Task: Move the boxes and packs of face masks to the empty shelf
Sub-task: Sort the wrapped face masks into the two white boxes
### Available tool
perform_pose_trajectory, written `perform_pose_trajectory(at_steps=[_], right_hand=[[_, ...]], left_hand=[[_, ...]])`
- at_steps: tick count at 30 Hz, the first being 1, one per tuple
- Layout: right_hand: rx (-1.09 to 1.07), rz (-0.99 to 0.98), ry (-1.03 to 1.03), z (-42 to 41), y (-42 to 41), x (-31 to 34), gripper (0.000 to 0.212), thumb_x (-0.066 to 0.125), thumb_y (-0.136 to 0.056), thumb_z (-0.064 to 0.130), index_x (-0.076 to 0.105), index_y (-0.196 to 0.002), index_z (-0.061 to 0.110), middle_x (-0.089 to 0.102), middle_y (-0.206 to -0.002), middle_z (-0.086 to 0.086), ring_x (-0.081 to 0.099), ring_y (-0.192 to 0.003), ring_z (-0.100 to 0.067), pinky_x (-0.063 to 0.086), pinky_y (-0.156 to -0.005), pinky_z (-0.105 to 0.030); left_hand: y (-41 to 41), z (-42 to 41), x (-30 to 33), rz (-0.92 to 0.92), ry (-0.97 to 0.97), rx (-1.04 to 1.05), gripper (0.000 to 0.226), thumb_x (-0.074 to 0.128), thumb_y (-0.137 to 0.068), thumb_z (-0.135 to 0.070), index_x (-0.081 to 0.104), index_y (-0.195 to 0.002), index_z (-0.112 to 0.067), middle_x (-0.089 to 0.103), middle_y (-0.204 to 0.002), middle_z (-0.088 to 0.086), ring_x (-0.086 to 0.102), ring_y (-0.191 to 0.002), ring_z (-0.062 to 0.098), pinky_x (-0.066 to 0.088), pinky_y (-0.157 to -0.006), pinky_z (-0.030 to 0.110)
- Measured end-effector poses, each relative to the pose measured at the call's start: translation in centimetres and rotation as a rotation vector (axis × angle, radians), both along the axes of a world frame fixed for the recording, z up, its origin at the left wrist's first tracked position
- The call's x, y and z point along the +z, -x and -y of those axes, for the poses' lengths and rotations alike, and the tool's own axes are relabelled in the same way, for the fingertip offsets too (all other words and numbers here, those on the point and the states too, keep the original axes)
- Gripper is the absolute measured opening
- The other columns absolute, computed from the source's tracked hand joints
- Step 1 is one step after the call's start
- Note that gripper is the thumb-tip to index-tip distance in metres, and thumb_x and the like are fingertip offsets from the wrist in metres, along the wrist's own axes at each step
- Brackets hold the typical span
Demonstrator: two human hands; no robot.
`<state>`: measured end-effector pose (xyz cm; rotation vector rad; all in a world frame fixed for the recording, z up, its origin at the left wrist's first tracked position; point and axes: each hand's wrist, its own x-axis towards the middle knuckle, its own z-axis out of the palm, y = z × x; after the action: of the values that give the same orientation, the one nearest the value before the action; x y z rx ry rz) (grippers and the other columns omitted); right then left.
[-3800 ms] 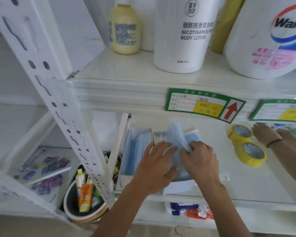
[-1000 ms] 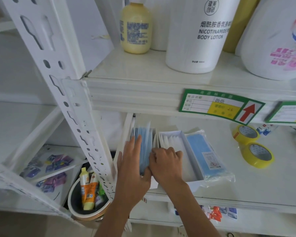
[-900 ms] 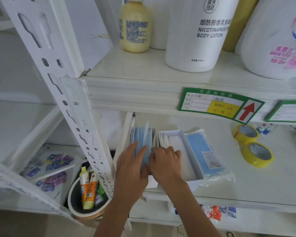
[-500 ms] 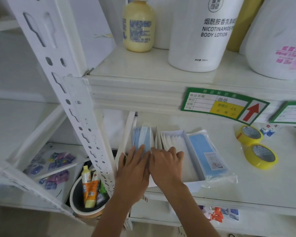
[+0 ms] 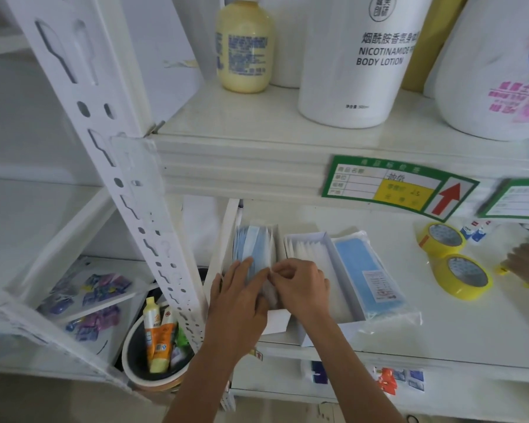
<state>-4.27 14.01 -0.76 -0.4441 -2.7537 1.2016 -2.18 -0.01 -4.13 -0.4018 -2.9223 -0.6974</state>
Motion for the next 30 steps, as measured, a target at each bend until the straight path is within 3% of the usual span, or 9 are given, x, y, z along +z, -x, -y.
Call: perform_pose_trajectory(at_steps=[8,16,20,25,30], right_hand=[[0.026,0.01,0.09,0.0,-0.1,0.0,0.024,0.064,-0.088,0.025,0.052,-0.108,0.029,0.071,-0.089,0.002,0.067,-0.082,-0.018,0.053,-0.093,-0.047],[0.151,-0.09,-0.271,0.5,-0.4,-1.3,0.022,0.046,-0.095,0.017,0.046,-0.108,0.034,0.063,-0.078,0.008,0.056,-0.074,-0.016,0.043,-0.084,-0.037],[0.209,-0.108,-0.368,0.0,-0.5,-2.0,0.019,0.046,-0.099,0.026,0.064,-0.104,0.031,0.066,-0.099,0.008,0.055,-0.088,-0.015,0.042,-0.084,-0.033],[0.182,-0.103,-0.401,0.3,-0.4,-1.8,0.031,0.047,-0.09,0.051,0.067,-0.09,0.028,0.064,-0.09,0.009,0.052,-0.084,-0.014,0.04,-0.079,-0.032],[0.199,-0.066,-0.413,0.2,-0.4,-1.5,0.034,0.05,-0.083,0.057,0.068,-0.093,0.03,0.064,-0.096,0.01,0.052,-0.089,-0.014,0.04,-0.083,-0.032]], left_hand=[[0.1,0.2,-0.4,0.009,-0.17,0.031,0.049,0.051,-0.102,-0.039,0.046,-0.149,-0.027,0.026,-0.166,-0.004,0.014,-0.155,0.018,0.014,-0.125,0.038],[0.3,0.3,-0.6,-0.023,-0.228,0.043,0.044,0.055,-0.101,-0.021,0.052,-0.145,-0.017,0.04,-0.16,0.001,0.027,-0.151,0.019,0.016,-0.121,0.031],[0.4,0.4,-0.5,-0.022,-0.238,0.043,0.044,0.058,-0.099,-0.016,0.055,-0.143,-0.015,0.043,-0.158,0.002,0.031,-0.149,0.02,0.016,-0.119,0.028],[0.5,0.4,-0.4,-0.02,-0.229,0.043,0.046,0.061,-0.095,-0.012,0.056,-0.141,-0.014,0.043,-0.157,0.003,0.031,-0.149,0.022,0.015,-0.119,0.026],[0.5,0.4,-0.6,-0.012,-0.259,0.054,0.045,0.061,-0.095,-0.008,0.057,-0.139,-0.014,0.043,-0.157,0.004,0.031,-0.149,0.022,0.02,-0.119,0.028]])
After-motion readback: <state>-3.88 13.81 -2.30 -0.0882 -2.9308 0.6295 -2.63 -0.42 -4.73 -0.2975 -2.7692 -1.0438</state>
